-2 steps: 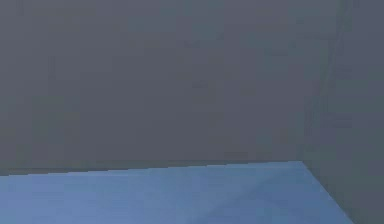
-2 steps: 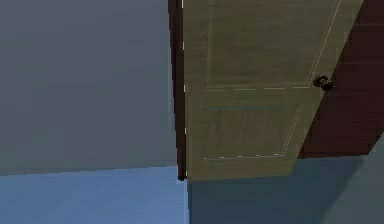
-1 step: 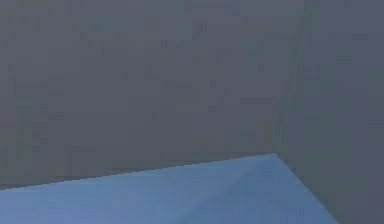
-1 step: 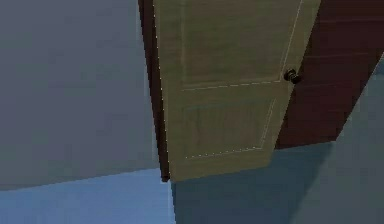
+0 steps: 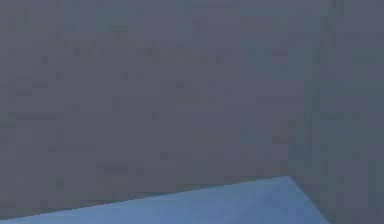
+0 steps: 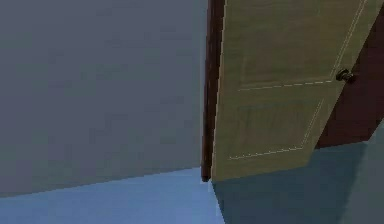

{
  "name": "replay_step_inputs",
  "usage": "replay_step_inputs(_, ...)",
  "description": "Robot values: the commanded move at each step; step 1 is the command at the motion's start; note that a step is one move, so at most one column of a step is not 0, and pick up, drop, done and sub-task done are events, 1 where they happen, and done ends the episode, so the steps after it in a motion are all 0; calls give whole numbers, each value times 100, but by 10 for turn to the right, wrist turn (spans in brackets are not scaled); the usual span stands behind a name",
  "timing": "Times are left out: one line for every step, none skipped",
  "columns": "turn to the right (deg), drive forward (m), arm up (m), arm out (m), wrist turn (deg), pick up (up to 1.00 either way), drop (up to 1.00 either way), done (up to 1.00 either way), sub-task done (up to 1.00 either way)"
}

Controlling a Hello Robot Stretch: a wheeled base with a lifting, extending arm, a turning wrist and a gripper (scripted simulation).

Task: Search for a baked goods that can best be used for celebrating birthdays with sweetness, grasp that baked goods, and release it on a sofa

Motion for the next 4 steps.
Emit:
replay_step_inputs(-450, 0, 0, 0, 0, 0, 0, 0, 0)
replay_step_inputs(-240, 0, 0, 0, 0, 0, 0, 0, 0)
replay_step_inputs(0, 50, 0, 0, 0, 0, 0, 0, 0)
replay_step_inputs(-300, 0, 0, 0, 0, 0, 0, 0, 0)
